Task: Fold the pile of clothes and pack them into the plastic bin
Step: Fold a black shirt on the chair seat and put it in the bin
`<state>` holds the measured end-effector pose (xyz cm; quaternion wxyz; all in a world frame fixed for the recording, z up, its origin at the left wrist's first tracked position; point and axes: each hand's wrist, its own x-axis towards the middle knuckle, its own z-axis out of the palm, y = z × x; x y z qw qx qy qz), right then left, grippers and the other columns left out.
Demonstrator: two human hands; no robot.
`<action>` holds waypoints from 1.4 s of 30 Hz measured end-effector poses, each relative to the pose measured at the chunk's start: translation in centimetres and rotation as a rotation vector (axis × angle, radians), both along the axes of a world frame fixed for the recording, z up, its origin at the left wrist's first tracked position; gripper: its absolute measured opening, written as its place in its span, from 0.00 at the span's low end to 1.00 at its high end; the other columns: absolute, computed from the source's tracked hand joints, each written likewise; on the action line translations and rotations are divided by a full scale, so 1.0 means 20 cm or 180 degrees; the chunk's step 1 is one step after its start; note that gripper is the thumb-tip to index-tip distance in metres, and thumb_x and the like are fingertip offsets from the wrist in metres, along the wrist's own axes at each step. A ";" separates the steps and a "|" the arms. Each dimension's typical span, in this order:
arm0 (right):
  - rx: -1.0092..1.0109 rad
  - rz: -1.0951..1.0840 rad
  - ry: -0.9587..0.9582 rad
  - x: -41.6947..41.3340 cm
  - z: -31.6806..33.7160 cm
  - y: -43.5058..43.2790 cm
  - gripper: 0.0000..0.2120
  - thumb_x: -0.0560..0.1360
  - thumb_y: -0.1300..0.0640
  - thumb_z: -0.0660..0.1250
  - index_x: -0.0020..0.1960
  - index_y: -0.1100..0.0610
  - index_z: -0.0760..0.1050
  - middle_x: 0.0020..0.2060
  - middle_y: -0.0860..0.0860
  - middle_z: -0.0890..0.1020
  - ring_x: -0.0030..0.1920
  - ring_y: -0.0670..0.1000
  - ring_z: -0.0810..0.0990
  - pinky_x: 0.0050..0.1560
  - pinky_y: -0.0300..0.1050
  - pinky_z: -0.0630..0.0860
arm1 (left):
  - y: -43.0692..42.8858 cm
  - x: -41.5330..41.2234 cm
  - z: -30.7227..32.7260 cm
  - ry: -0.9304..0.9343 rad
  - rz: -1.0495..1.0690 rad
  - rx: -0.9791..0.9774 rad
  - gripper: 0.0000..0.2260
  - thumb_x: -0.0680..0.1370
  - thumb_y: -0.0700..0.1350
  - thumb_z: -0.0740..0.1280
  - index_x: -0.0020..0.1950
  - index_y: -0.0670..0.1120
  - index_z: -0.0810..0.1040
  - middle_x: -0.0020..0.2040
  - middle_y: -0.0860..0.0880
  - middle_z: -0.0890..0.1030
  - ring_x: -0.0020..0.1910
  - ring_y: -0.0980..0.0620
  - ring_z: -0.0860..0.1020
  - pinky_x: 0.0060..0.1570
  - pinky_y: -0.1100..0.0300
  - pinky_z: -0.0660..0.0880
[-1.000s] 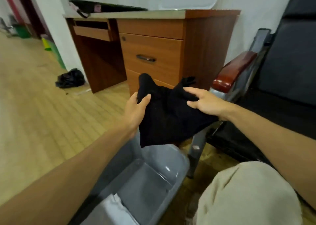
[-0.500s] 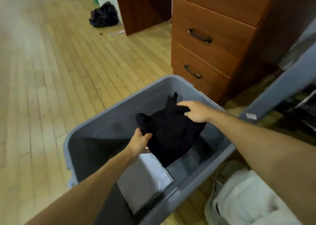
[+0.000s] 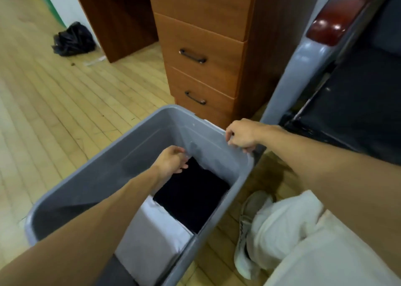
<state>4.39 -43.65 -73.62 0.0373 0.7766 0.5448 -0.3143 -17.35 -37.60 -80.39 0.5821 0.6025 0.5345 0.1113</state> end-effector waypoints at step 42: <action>0.2238 -0.3981 -0.1734 1.55 0.46 -3.11 0.15 0.73 0.46 0.71 0.55 0.53 0.79 0.46 0.49 0.77 0.49 0.50 0.76 0.46 0.37 0.66 | -2.35 2.76 0.79 -0.1242 -0.4001 0.1168 0.09 0.79 0.47 0.67 0.58 0.49 0.76 0.43 0.49 0.78 0.41 0.54 0.77 0.36 0.66 0.72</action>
